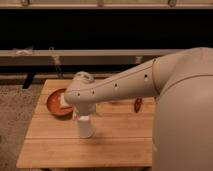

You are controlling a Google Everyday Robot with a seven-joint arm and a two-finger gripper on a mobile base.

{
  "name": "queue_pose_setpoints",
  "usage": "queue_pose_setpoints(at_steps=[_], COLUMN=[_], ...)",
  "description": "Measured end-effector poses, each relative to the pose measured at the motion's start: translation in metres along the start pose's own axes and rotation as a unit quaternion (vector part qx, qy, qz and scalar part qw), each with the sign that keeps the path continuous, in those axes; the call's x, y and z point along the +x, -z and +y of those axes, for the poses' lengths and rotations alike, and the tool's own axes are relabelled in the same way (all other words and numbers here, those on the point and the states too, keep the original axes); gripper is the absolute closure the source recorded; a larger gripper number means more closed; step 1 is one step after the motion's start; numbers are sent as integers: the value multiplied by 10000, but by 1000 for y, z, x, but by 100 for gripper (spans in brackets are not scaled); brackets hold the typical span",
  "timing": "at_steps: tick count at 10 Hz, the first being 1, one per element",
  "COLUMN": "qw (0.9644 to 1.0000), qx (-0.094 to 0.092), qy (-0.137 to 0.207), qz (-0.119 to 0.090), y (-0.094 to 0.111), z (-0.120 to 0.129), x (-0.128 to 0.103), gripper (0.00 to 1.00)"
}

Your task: Place the ceramic cup over the eraser

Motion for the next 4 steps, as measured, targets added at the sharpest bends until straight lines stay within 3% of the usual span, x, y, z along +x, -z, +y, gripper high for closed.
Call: queue_pose_setpoints(at_steps=[2,4], qw=[9999,9994], qx=[-73,-292], qy=[100,178], qz=[-101,-73], y=[16,23], z=[-7,-11], x=[-16,-31], gripper=[20,20])
